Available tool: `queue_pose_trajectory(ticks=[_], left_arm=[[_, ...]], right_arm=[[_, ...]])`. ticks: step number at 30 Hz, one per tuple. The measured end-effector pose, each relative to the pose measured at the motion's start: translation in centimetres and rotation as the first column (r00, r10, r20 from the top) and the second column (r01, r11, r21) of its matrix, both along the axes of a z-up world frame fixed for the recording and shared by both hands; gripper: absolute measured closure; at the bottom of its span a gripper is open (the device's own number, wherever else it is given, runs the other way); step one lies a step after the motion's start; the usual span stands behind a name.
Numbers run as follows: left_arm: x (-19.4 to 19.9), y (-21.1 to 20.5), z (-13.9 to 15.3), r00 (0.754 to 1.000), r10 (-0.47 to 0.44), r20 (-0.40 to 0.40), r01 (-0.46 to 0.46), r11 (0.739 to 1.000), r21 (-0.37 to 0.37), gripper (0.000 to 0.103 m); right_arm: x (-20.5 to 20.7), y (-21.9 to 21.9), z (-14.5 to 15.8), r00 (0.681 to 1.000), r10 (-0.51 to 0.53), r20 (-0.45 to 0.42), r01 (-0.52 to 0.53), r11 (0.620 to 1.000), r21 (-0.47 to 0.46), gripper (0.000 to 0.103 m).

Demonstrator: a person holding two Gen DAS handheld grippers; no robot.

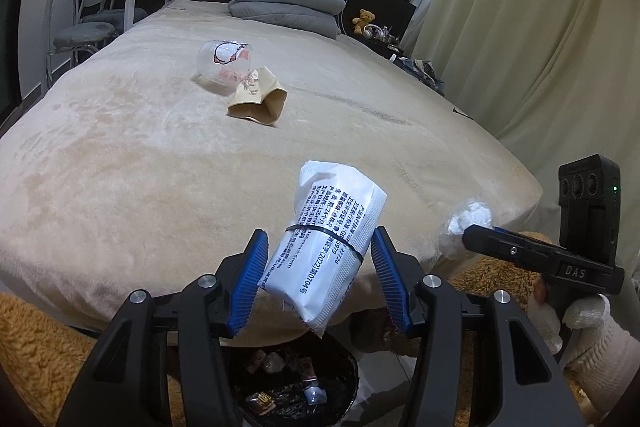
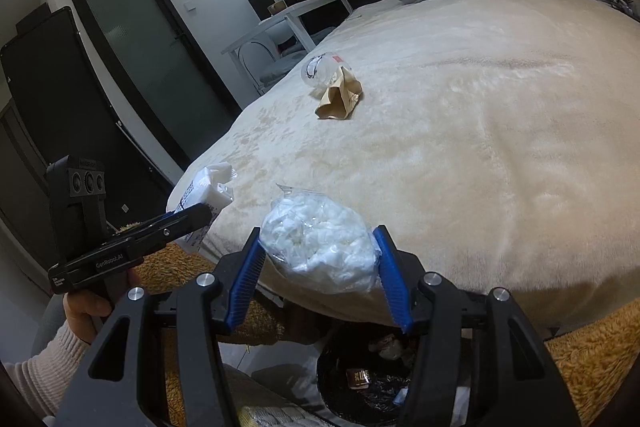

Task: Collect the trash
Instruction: 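Carry the packet and plastic bag down to the bin and open both tools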

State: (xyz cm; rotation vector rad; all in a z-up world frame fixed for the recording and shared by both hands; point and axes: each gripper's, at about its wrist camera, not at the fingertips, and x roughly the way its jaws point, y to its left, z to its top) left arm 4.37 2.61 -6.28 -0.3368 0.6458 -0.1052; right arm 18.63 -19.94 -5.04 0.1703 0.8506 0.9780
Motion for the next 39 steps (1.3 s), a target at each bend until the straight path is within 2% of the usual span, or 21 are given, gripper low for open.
queue_pose_trajectory(ticks=[4,13,18,25,31,39], left_arm=[[-1.5,-1.0,-0.5,1.0,-0.008,-0.004,0.008,1.0,-0.013,0.051],[-3.6,-3.8,-2.6,0.995,-0.074,-0.072,0.073,0.997,-0.011,0.051],[-3.8,-5.2,-3.8,0.987,-0.116,-0.114,0.115,0.993,-0.013,0.051],[-2.5,-5.8,-6.8,0.95,-0.159,-0.268,0.148,0.987,-0.061,0.051],[-1.5,-6.4,-9.0,0.909,-0.18,-0.375,0.173,0.983,-0.054,0.051],[-0.1,-5.9,-11.3,0.862,-0.166,-0.48,0.15,0.986,-0.07,0.051]], right_arm=[[-0.7,-0.2,-0.7,1.0,-0.004,-0.011,0.003,1.0,-0.031,0.047],[-2.6,-1.2,-2.9,0.999,-0.003,-0.046,-0.002,0.993,-0.121,0.047],[-2.5,-1.1,-4.2,0.995,-0.011,-0.099,-0.007,0.984,-0.18,0.047],[-2.5,0.0,-6.1,0.982,-0.02,-0.188,-0.024,0.973,-0.232,0.047],[-3.1,1.5,-8.3,0.969,-0.022,-0.246,-0.058,0.948,-0.312,0.047],[-2.0,2.0,-10.9,0.934,-0.051,-0.355,-0.085,0.929,-0.359,0.047]])
